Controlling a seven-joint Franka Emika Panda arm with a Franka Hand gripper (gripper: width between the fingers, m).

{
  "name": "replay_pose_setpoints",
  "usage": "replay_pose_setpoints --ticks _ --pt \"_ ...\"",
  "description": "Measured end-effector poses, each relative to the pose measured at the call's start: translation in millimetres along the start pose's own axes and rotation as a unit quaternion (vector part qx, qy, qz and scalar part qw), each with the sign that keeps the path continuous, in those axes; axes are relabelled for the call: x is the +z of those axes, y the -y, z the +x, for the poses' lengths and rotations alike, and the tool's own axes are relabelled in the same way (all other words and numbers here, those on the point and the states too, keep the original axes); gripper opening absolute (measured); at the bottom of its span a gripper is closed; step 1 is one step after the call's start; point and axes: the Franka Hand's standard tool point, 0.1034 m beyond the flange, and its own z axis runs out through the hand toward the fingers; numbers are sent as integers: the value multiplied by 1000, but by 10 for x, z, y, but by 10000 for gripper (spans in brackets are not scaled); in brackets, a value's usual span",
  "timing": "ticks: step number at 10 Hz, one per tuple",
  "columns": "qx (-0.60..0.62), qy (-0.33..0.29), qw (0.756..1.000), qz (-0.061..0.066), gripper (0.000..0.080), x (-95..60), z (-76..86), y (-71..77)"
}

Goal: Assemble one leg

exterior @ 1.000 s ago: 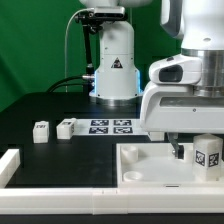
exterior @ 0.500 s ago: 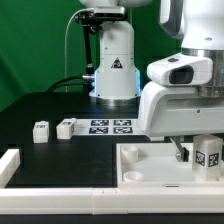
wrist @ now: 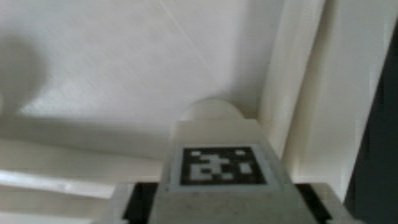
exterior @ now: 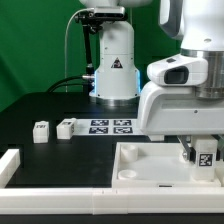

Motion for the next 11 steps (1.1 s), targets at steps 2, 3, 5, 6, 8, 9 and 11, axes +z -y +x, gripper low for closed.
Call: replay_pose_setpoints --ticks 2,3,5,6,8,9,11 --pt "139 -5 990 1 277 -1 10 47" --pt "221 -5 975 2 277 -3 3 86" --pt "328 -4 945 4 277 1 2 82" --pt "420 0 908 10 277 4 1 86" --pt "550 3 835 13 277 8 0 102" --pt "600 7 800 16 277 9 0 104" --pt "575 6 818 16 276 10 1 96"
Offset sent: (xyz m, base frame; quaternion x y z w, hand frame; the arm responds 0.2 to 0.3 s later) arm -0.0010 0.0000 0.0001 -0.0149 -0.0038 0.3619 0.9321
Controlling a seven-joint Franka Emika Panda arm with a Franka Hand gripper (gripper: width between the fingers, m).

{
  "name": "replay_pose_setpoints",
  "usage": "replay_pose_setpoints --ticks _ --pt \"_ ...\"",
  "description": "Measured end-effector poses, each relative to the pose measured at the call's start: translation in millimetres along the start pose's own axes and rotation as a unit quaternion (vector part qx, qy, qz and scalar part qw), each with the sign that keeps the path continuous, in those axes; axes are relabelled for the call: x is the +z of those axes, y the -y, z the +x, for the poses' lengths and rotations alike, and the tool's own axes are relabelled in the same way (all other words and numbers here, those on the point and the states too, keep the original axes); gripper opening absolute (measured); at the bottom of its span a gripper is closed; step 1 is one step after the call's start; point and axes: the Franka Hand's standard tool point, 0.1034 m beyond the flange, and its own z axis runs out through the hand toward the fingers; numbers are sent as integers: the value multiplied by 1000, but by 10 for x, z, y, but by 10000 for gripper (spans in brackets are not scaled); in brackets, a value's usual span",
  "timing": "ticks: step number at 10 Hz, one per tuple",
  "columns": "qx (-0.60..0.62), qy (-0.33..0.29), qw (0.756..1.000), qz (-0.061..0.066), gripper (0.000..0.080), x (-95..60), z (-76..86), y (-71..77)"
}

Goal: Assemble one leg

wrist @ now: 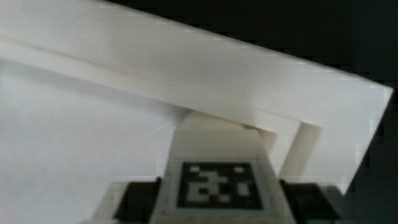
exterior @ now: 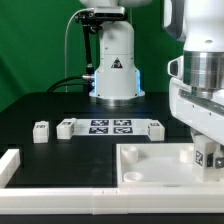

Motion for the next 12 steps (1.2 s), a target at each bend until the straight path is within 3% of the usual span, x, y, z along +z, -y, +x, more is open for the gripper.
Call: replay_pose_setpoints --ticks 1,2,3,4,6,11,12 --pt "2 2 1000 1 459 0 -8 2" --pt "-5 2 1000 1 581 -5 -41 9" --pt "-65 2 998 2 581 -8 -53 12" --pt "-137 1 991 2 635 -11 -59 16" --pt "-262 -2 965 2 645 -11 -50 18" --pt "-486 -6 874 -1 649 -13 -5 12" --pt "-533 -8 846 -4 649 -13 16 8"
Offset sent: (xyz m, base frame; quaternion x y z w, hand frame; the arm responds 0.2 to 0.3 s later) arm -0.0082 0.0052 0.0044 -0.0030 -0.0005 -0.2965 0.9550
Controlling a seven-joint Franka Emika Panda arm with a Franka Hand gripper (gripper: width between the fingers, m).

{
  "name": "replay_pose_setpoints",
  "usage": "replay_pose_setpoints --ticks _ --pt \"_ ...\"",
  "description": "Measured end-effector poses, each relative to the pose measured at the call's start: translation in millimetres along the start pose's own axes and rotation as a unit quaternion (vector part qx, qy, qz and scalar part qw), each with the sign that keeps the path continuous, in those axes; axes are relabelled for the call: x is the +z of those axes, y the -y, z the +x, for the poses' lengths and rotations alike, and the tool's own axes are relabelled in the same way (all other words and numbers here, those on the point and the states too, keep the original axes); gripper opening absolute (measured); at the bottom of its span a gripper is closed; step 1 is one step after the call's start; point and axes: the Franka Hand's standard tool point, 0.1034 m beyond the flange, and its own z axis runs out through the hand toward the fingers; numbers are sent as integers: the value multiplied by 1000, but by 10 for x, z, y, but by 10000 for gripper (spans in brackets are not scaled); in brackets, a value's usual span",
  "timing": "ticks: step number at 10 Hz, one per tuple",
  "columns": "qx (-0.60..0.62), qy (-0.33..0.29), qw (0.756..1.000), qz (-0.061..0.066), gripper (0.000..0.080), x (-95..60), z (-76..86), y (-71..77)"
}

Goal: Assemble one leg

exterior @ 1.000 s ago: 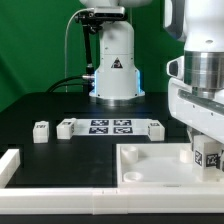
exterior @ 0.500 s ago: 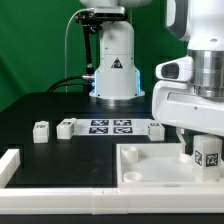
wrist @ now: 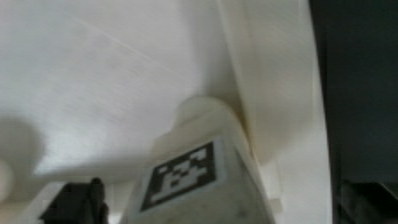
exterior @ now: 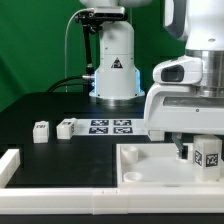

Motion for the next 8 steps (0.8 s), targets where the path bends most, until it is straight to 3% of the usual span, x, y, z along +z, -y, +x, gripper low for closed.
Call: replay_pose_setpoints --ticks 3,5,8 --pt "-60 0 998 -4 626 4 12 -47" --pt "-35 0 999 -3 282 5 12 -47" --pt "82 0 997 -3 271 9 13 -59"
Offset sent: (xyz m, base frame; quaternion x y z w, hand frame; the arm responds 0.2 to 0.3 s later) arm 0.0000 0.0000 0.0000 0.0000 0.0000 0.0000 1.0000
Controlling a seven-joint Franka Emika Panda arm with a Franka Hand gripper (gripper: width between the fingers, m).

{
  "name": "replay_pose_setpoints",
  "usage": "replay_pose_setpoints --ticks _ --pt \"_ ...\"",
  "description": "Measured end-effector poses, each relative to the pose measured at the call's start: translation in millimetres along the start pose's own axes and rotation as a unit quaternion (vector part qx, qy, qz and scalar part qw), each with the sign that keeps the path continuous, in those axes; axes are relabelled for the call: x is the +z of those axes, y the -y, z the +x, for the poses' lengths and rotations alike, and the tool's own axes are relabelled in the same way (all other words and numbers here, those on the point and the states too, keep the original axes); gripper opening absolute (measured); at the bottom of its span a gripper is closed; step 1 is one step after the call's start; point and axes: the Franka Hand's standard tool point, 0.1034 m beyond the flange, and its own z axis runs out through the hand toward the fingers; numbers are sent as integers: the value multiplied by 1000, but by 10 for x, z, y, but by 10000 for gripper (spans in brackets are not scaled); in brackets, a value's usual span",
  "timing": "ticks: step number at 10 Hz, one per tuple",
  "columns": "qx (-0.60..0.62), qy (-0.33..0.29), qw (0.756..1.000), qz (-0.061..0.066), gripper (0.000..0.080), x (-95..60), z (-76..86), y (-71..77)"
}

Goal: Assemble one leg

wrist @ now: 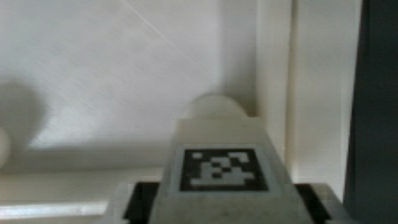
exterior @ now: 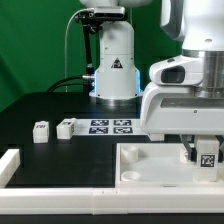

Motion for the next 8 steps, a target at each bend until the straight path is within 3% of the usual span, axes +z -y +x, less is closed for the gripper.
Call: replay_pose_setpoints --ticks 3,6,8 --pt "155 0 988 -21 272 -7 27 -160" --pt "277 -7 960 -45 283 -10 46 -357" --pt "285 -8 957 -50 283 -12 42 -398"
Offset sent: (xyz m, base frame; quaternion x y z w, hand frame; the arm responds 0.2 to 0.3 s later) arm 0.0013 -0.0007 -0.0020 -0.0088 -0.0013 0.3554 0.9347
